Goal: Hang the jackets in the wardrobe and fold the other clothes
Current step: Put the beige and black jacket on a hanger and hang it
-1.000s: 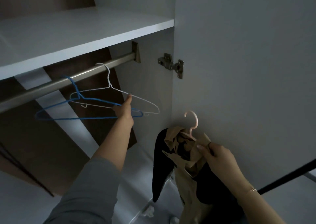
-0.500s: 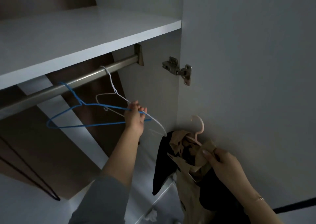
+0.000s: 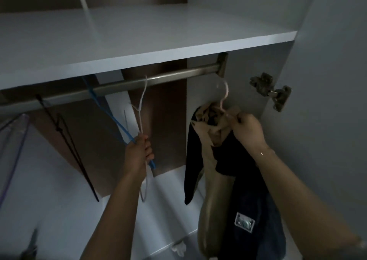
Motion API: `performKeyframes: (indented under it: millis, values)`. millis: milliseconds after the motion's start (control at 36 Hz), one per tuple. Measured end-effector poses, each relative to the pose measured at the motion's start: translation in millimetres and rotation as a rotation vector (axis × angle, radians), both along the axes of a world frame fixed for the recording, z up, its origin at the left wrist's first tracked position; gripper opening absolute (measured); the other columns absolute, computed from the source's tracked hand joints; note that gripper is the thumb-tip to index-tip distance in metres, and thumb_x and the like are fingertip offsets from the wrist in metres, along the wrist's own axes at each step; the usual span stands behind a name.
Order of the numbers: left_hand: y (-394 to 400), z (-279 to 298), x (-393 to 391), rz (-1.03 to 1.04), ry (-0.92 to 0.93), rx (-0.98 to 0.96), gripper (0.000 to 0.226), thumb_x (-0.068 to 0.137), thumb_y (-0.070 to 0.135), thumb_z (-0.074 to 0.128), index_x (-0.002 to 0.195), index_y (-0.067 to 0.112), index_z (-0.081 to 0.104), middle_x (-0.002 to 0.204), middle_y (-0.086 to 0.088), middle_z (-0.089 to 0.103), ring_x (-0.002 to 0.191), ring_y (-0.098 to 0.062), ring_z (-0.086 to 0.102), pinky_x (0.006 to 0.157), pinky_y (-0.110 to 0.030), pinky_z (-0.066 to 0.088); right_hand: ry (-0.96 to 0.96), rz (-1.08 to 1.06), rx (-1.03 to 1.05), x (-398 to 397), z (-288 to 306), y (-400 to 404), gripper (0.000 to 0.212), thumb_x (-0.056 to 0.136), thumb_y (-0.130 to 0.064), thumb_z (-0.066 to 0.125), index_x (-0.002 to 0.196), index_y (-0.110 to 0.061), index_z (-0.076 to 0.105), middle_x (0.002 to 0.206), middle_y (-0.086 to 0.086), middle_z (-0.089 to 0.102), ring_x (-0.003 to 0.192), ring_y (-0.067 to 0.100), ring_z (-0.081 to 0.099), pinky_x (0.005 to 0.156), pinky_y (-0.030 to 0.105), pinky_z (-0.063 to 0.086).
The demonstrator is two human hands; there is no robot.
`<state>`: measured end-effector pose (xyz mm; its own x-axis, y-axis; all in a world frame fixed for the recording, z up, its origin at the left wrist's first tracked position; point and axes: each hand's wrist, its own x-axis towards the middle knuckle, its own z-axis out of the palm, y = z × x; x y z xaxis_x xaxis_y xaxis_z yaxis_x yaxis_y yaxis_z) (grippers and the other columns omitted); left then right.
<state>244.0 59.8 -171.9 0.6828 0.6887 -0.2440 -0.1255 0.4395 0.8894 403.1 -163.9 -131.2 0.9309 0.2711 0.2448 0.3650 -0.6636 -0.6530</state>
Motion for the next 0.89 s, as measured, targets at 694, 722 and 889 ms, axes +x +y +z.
performKeyframes:
  millis: [694, 722, 889]
  values:
    - [33, -16, -112, 0.062, 0.311, 0.209, 0.044, 0.097, 0.036, 0.053, 0.058, 0.019, 0.039, 0.044, 0.007, 0.031, 0.035, -0.004, 0.025, 0.035, -0.017, 0.022, 0.177, 0.313, 0.297, -77, -22, 107, 0.022, 0.092, 0.000, 0.054, 0.112, 0.002, 0.062, 0.114, 0.015, 0.061, 0.110, 0.030, 0.057, 0.096, 0.035, 0.045]
    - [36, -17, -116, 0.087, 0.326, 0.226, 0.041, 0.097, 0.036, 0.053, 0.062, 0.018, 0.040, 0.045, 0.007, 0.031, 0.036, -0.004, 0.026, 0.036, -0.019, 0.022, 0.319, 0.350, 0.339, -92, -23, 115, 0.023, 0.093, -0.002, 0.054, 0.115, -0.003, 0.062, 0.116, 0.009, 0.060, 0.108, 0.022, 0.058, 0.094, 0.027, 0.046]
    - [64, -20, -154, 0.367, 0.477, 0.402, 0.047, 0.099, 0.024, 0.051, 0.054, 0.017, 0.038, 0.049, 0.003, 0.037, 0.049, -0.012, 0.035, 0.051, -0.027, 0.028, 0.488, 0.614, 0.327, -157, -22, 156, 0.024, 0.096, -0.008, 0.053, 0.118, -0.016, 0.061, 0.116, -0.005, 0.057, 0.099, 0.000, 0.056, 0.077, 0.000, 0.043]
